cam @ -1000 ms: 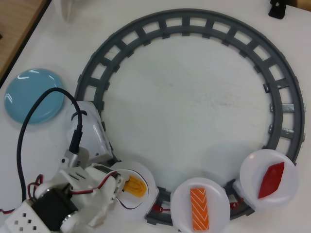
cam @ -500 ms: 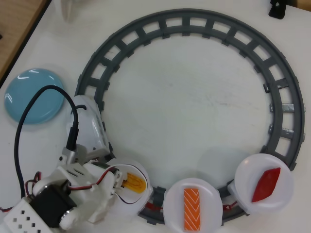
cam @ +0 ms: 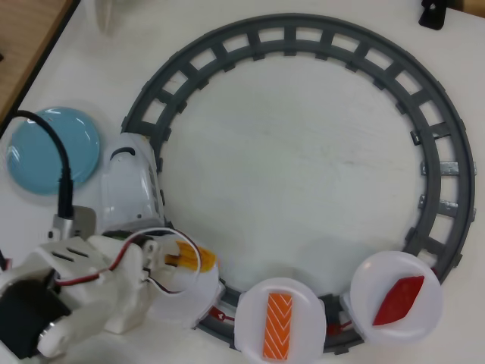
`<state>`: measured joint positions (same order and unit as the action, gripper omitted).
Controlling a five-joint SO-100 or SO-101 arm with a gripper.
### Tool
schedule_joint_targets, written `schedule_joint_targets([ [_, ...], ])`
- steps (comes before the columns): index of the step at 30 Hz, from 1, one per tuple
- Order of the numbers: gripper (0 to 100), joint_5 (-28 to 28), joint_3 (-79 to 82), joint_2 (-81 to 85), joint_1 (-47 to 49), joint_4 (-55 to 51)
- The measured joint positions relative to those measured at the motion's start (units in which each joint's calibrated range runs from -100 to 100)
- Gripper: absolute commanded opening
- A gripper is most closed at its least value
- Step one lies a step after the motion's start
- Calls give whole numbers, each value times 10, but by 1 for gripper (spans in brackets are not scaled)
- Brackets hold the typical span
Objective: Pick up the sushi from the Shinkansen and put it on the blue dish
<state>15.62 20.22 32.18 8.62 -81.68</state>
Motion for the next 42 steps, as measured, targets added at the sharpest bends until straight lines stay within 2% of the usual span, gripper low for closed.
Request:
schedule_joint_targets([
  [5, 3, 0, -4, 0, 101, -11],
  [11, 3, 0, -6, 0, 171, -6],
  [17, 3, -1, 16, -1, 217, 55],
  [29, 3, -62, 69, -82, 343, 186],
  [35, 3, -84, 52, -127, 421, 211],
  [42, 3, -93, 16, -196, 469, 247],
])
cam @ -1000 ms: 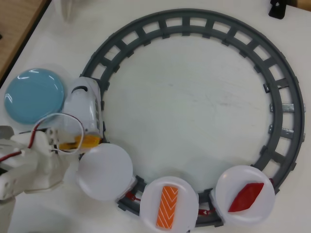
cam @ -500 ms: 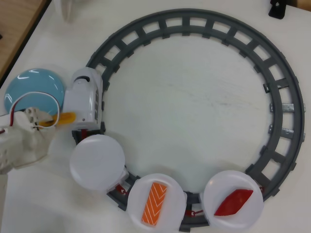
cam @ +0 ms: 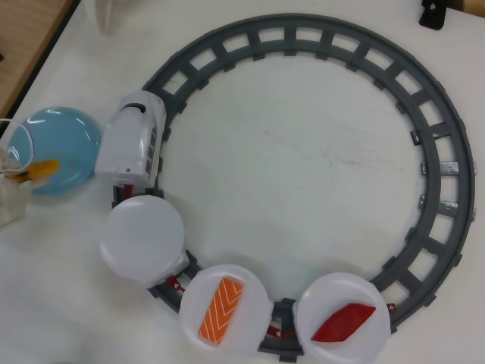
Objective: Pick up the sushi from the Shinkansen and put it on the blue dish
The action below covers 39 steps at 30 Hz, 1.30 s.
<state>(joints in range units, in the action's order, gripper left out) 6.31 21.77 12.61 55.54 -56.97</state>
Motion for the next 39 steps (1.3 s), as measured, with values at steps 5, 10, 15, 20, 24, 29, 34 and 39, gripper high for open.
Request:
schedule_joint_targets([
  [5, 3, -6, -11, -49, 1, 49],
  [10, 3, -14, -11, -89, 7, 106],
  [15, 3, -16, -52, -128, 5, 124],
  [20, 3, -16, -107, -180, 7, 124],
  [24, 3, -16, -126, -221, 7, 128],
  [29, 3, -17, -131, -252, 7, 145],
  [34, 3, -17, -131, -271, 14, 155],
  [39, 6, -17, -132, -285, 34, 157],
])
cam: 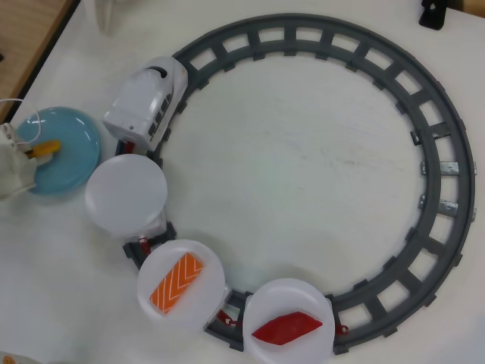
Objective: Pick up the sushi from the Shinkansen and put it on the blue dish
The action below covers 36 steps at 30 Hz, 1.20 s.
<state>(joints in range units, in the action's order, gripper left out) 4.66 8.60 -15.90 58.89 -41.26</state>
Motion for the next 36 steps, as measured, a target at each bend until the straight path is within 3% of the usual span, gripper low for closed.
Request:
schedule_joint_targets([
  [5, 19, 0, 0, -1, 0, 2],
  [15, 19, 0, -42, 0, -19, -27],
  [28, 19, 37, -88, 155, -122, -302],
  [36, 19, 67, 15, 376, -143, -461],
])
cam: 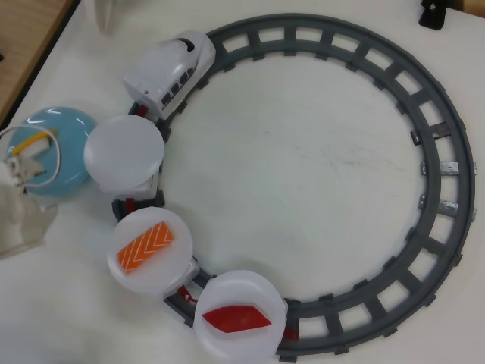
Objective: Pick up the sushi from the Shinkansen and put it on the blue dish
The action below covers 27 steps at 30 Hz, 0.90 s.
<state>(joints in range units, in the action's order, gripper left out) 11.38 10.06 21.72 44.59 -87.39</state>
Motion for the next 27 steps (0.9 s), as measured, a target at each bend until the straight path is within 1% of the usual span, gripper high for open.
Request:
schedule_joint_targets([
  [2, 18, 4, 26, 57, -11, -36],
  [4, 14, 6, 45, 116, -29, -62],
  [6, 11, 11, 65, 173, -71, -76],
  [12, 10, 23, 163, 301, -255, -71],
  [17, 10, 22, 273, 437, -342, -39],
  [21, 10, 13, 350, 572, -363, -18],
  [25, 10, 12, 368, 677, -374, -16],
  [27, 10, 12, 371, 696, -369, -16],
])
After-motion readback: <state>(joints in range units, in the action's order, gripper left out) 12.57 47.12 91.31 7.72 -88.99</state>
